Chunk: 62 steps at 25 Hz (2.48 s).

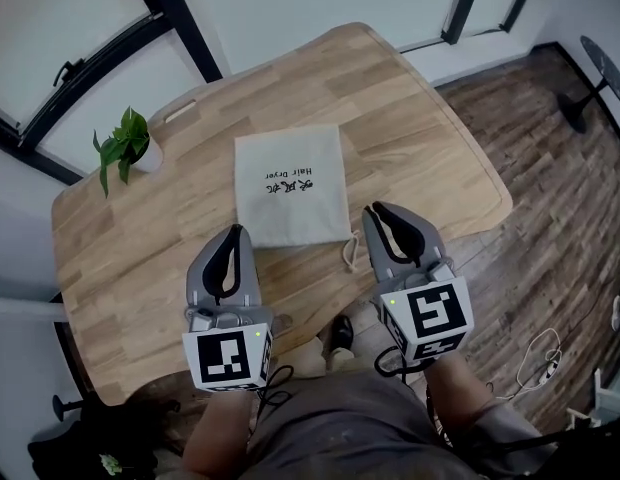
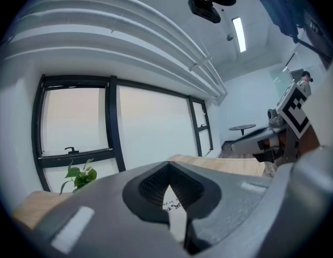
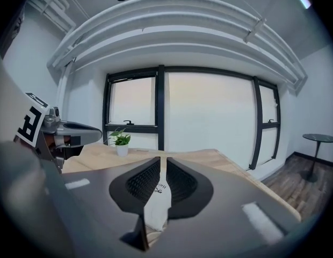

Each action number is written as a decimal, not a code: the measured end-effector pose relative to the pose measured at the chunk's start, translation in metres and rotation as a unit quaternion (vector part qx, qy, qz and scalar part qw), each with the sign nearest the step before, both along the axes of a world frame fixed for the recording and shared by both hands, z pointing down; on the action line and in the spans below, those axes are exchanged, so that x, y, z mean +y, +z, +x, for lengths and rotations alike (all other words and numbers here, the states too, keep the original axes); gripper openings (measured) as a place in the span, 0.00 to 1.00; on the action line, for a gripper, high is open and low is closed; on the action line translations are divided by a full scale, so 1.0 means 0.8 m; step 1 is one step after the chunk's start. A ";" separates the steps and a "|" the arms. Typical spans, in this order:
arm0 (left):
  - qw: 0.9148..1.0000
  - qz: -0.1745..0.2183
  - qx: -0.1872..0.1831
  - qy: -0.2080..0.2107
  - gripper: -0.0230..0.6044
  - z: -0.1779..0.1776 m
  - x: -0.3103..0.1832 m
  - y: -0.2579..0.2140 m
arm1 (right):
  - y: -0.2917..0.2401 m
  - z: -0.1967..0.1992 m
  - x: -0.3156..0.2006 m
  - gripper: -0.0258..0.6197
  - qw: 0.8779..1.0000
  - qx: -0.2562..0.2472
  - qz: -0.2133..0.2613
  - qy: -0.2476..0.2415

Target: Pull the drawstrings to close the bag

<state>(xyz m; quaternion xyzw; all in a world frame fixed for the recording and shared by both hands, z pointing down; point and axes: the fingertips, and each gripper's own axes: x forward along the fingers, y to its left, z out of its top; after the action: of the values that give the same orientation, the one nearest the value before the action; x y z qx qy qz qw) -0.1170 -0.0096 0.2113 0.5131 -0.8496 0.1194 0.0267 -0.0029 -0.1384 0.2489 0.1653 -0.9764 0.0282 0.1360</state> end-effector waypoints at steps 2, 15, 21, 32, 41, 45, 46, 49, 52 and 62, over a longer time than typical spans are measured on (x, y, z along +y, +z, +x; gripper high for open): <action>1.000 -0.007 0.002 0.003 0.04 -0.009 0.000 0.014 | 0.018 -0.008 0.002 0.15 1.000 0.012 -0.010 0.000; 0.989 -0.109 0.095 -0.009 0.13 -0.086 0.056 0.220 | 0.217 -0.013 0.038 0.45 0.985 0.149 -0.076 0.037; 0.981 -0.145 0.127 -0.017 0.28 -0.103 0.075 0.280 | 0.274 -0.002 0.045 0.53 0.975 0.192 -0.102 0.057; 0.962 -0.247 0.103 0.052 0.25 -0.102 0.074 0.330 | 0.297 -0.004 0.050 0.48 0.960 0.254 -0.111 0.044; 0.954 -0.280 0.080 0.070 0.06 -0.097 0.076 0.338 | 0.297 0.019 0.030 0.12 0.955 0.286 -0.079 0.032; 0.955 -0.279 0.082 0.064 0.06 -0.103 0.077 0.333 | 0.292 0.037 0.010 0.13 0.951 0.299 -0.067 0.032; 0.955 -0.279 0.082 0.064 0.06 -0.104 0.078 0.331 | 0.291 0.041 0.006 0.13 0.951 0.299 -0.072 0.031; 0.955 -0.279 0.081 0.063 0.06 -0.109 0.079 0.327 | 0.287 0.045 -0.001 0.13 0.951 0.298 -0.079 0.028; 0.955 -0.280 0.080 0.062 0.06 -0.113 0.078 0.327 | 0.287 0.047 -0.011 0.20 0.953 0.293 -0.076 0.031; 0.950 -0.288 0.086 0.087 0.08 -0.111 0.086 0.328 | 0.278 0.002 0.023 0.40 0.934 0.311 0.011 -0.178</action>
<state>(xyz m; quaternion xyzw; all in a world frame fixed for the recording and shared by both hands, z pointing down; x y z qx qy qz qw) -0.2058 0.0590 0.4740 0.5637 -0.7258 0.3159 0.2360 -0.0013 -0.1203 0.4714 -0.0092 -0.8990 -0.0604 0.4336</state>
